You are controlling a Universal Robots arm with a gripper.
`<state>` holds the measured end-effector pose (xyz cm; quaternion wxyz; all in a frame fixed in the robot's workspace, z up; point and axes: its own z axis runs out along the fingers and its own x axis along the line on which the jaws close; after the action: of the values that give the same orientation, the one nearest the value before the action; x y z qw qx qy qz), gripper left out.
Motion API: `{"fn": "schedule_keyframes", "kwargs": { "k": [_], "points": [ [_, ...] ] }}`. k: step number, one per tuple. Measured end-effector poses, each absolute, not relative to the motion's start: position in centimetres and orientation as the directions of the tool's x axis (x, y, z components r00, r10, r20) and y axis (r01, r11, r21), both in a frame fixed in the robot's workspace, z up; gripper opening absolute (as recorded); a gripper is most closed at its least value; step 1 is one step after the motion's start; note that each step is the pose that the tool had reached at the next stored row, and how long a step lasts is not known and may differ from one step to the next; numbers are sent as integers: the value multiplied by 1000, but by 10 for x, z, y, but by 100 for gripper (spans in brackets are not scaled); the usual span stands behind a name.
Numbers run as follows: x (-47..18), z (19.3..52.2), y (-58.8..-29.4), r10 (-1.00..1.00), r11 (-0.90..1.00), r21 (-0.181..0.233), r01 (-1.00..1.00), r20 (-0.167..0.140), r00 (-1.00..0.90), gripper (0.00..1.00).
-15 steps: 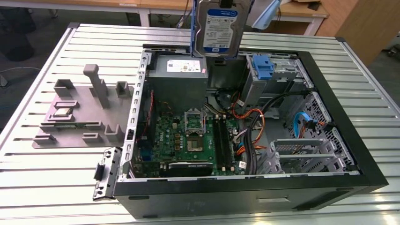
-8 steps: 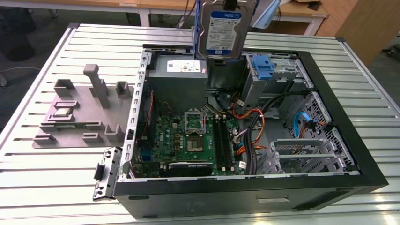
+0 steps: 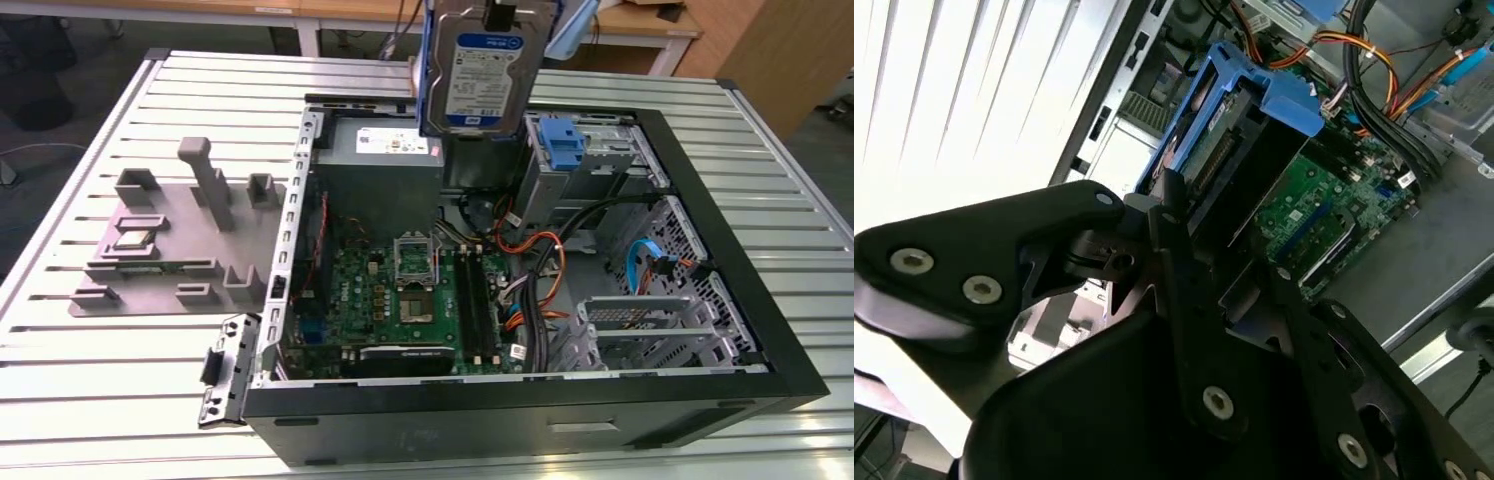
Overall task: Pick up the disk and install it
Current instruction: 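Pick up the disk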
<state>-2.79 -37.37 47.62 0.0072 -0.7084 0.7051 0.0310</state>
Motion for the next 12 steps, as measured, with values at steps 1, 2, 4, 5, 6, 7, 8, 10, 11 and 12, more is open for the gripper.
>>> {"fn": "schedule_keyframes", "kwargs": {
  "k": [1, 2, 4, 5, 6, 7, 8, 10, 11, 12],
  "points": [
    [-28, 476, -376, -999, -6, 34, -999, -54, 4, 35],
    [-27, 476, -378, -999, -6, 34, -999, -54, 4, 35],
    [-27, 476, -382, -999, -6, 34, -999, -54, 4, 35],
    [-27, 476, -385, -999, -6, 34, -999, -54, 4, 35],
    [-27, 476, -387, -999, -6, 34, -999, -54, 4, 35],
    [-27, 476, -389, -999, -6, 34, -999, -54, 4, 35],
    [-27, 476, -391, -999, -6, 34, -999, -54, 4, 35],
    [-27, 476, -394, -999, -6, 34, -999, -54, 4, 35],
    [-27, 476, -395, -999, -6, 34, -999, -54, 4, 35],
    [-27, 476, -395, -999, -5, 33, -999, -54, 4, 35]
  ]
}}
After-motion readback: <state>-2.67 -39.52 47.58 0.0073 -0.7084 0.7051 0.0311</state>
